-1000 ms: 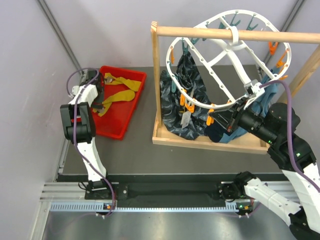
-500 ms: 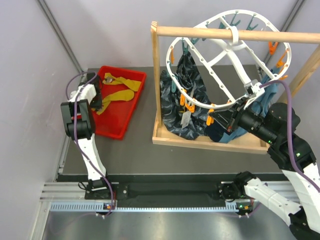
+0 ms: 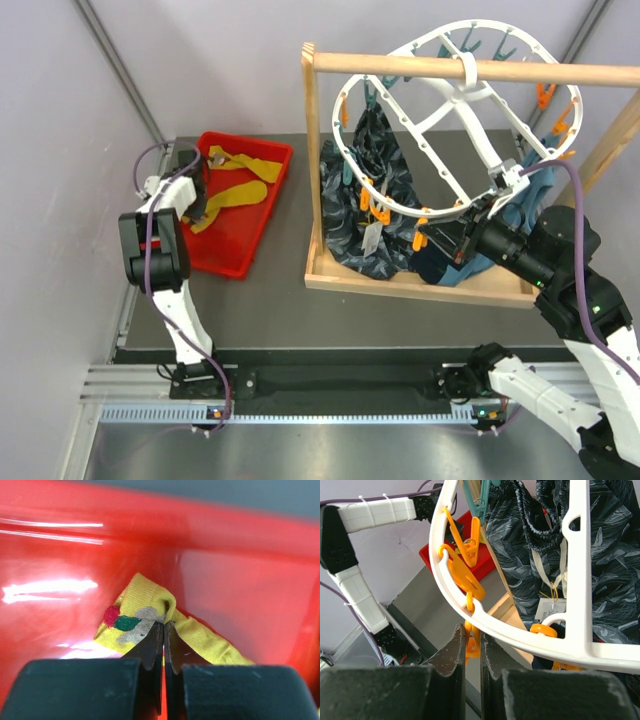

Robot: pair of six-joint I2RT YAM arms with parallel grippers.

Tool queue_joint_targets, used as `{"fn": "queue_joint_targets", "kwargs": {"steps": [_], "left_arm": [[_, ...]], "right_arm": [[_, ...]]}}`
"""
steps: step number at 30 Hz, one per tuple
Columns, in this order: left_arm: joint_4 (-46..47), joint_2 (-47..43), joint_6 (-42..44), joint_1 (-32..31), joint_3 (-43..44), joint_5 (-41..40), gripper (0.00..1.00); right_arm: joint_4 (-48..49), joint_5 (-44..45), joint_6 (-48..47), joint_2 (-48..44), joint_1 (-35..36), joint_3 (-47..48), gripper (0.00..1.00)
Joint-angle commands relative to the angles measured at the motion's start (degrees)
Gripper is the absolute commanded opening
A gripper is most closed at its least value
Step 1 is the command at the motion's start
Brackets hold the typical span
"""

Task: Clip the socks to the hanger
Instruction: Pick up the sock from the bin.

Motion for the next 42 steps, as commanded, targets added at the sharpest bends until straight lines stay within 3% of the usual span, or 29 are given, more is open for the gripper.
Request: {"fn": "queue_joint_targets", "kwargs": {"steps": [1,4,9,12,15,23,27,29,31,36,39,42], "left_arm": [[8.7,-9.7,11.9,-4.4,-4.3,-4.7,0.00],[16.1,-13.8,22.2,-8.2,-7.6,-5.1,0.00],[30.9,-18.7,40.1,-11.5,-15.1,12.5,0.00],[35.0,-20.5,43.6,-11.5,-18.8,16.3,0.00],[34.7,-19.7,46.3,-11.0,-19.5,14.7,0.00],[17.0,-13.6,37.6,-10.1,-8.5,4.3,0.00],[12.2,-14.1,29.7,-8.9,-7.6,0.5,0.42],[12.4,-15.2,28.6,-8.6,-8.6,0.1,0.59],[11.5,-16.9,26.2,-8.1,-9.3,0.3,0.69],[10.3,-20.8,19.1,-3.8,-14.3,3.1,0.64],[12.8,-21.0,16.8,-1.5,-17.3,8.4,0.60],[11.0,-19.3,12.5,-0.6,-16.9,8.8,0.58]], "right_arm": [[5.6,1.0,0.5,0.3,0.3,0.2,0.00],[5.7,1.1,0.4,0.2,0.2,-0.2,0.00],[6.0,1.1,0.8,0.5,0.2,-0.7,0.00],[5.9,1.2,0.9,0.4,0.2,-0.7,0.00],[5.8,1.2,0.8,0.5,0.2,-0.8,0.00],[5.6,1.2,0.8,0.4,0.2,-0.7,0.00],[5.3,1.2,0.8,0.1,0.3,-0.7,0.00],[5.1,1.3,0.5,0.1,0.2,-0.5,0.00],[4.8,1.4,0.2,0.2,0.2,-0.2,0.00],[4.8,1.2,-0.1,0.6,0.2,0.1,0.00],[5.2,0.9,0.0,0.5,0.2,-0.4,0.00],[5.2,0.9,0.1,0.3,0.2,-0.5,0.00]]}}
